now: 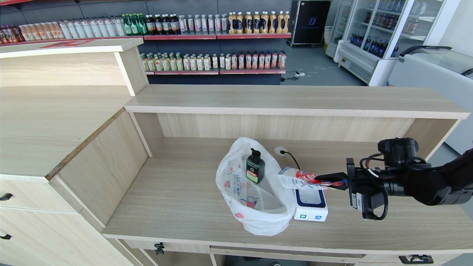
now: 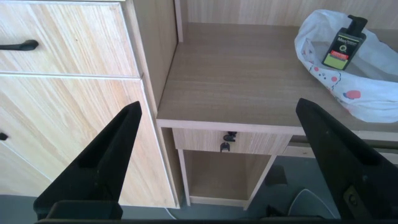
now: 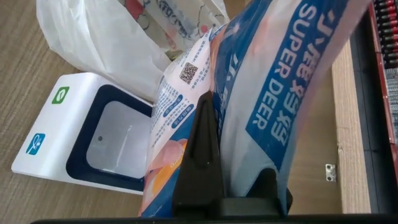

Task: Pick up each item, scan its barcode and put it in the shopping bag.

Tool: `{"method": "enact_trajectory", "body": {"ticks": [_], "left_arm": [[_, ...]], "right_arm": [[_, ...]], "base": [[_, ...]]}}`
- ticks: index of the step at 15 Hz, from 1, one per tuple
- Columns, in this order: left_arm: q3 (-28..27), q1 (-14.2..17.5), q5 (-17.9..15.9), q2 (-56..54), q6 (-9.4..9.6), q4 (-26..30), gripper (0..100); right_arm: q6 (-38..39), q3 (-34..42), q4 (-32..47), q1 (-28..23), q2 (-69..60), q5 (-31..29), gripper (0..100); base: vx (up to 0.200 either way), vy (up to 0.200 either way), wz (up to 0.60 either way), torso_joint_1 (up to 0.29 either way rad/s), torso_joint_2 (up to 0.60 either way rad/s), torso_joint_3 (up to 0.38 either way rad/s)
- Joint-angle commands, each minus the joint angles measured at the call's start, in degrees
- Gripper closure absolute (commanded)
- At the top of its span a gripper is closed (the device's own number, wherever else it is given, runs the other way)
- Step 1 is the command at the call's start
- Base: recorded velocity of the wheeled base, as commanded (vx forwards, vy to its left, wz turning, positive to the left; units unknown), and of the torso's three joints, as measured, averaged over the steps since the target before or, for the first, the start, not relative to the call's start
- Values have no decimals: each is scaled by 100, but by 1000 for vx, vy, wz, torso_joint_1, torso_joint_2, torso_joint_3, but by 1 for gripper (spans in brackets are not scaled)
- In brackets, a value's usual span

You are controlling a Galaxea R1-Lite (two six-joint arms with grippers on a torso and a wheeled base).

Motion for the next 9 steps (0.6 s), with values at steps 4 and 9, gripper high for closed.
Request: {"method": "enact_trajectory", "body": {"ticks": [4,9], "left_arm": [[0,1,0,9,-1,-1,0],[0,1,0,9,-1,-1,0]], "right_arm": [[1152,578,-9,-211,-939,5,100],[4642,789,-18,-738,-2714,-74,100]], "base": [[0,0,0,0,0,0],[0,0,0,0,0,0]]}}
